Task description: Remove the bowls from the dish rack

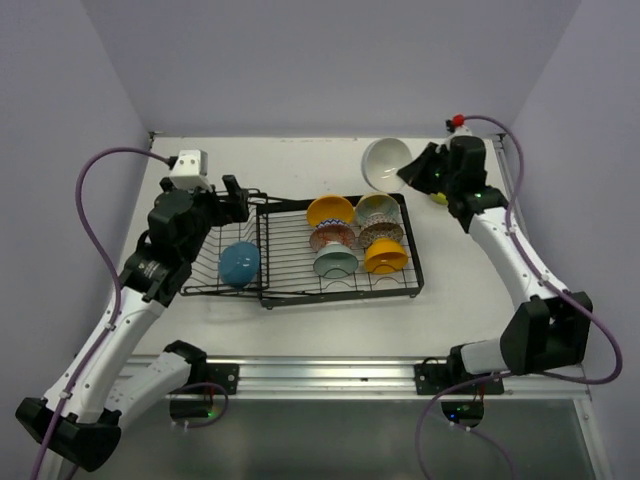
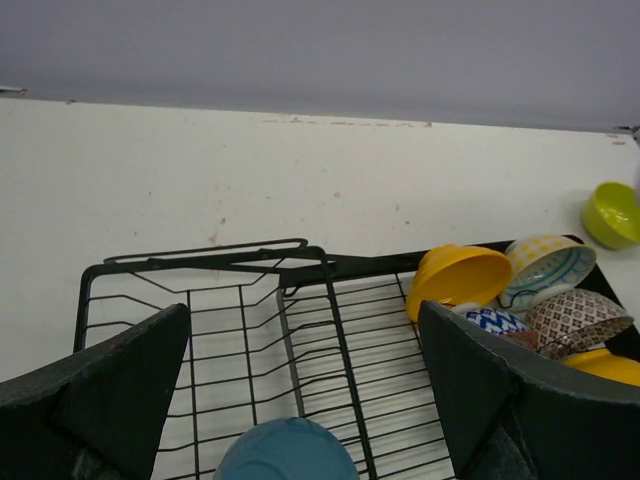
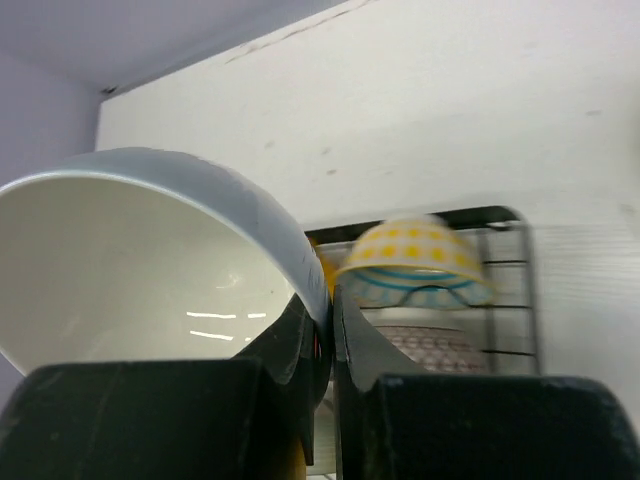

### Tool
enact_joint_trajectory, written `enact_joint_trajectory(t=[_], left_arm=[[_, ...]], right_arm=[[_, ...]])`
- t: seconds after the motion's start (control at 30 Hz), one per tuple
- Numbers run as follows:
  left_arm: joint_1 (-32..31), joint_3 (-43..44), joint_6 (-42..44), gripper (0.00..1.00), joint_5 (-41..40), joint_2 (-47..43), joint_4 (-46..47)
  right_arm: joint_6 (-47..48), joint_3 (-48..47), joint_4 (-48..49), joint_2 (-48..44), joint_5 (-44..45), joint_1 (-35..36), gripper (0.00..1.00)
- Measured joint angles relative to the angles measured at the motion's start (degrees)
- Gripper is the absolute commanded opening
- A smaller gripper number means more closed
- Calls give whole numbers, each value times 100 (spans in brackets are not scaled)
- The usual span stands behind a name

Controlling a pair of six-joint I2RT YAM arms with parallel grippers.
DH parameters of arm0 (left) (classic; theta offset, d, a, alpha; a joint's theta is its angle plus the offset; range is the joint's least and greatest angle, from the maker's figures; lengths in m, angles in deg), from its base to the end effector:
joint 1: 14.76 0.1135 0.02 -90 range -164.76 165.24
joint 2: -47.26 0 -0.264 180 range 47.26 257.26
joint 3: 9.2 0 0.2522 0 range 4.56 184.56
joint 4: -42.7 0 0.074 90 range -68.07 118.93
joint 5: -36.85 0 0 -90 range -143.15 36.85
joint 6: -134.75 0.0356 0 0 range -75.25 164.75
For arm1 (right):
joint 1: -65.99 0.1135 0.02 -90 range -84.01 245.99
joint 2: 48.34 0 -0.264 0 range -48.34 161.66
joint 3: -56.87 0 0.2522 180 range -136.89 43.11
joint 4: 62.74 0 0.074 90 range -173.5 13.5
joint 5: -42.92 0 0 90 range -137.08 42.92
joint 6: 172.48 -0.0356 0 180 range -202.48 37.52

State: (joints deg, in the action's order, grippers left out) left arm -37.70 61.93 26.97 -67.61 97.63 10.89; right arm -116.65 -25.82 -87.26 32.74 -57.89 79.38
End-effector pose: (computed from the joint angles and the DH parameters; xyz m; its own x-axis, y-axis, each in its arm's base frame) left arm 0.1820 -0.0674 0.3854 -0.2144 -0.2303 -0.9492 0.0906 0.9629 -0.2541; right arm 0.3210 0.0833 0.3390 -0.5355 0.4396 -0.7211 -0.1146 0.8081 0.5778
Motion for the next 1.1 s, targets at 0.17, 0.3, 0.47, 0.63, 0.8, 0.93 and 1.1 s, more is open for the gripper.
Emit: enact_joint_trajectory(t=[0.17,0.3,0.47,0.63,0.8,0.93,1.1], left_arm=[[0,-442,221,100,-245,28,15],[0,-623,293,100,-302,90,31],[0,-680,380,100,-350,79,46],[0,-754,391,100,-358,13,70],[0,-763,393,100,-358,7,72],[0,-780,393,100,-358,-13,76],[0,-817,396,100,-358,-15,79]], right_arm=[[439,13,-820,-367,68,-1366,0],[715,271,-1261,-452,391,-2144,0],[901,957,-1596,-450,603,-2441,0],[984,1235,-1805,-149,798,-2605,0],[994,1239,-1764,295,922,-2616,0],[1003,1246,-1703,636,968,-2616,0],[1003,1248,-1650,920,986,-2616,0]])
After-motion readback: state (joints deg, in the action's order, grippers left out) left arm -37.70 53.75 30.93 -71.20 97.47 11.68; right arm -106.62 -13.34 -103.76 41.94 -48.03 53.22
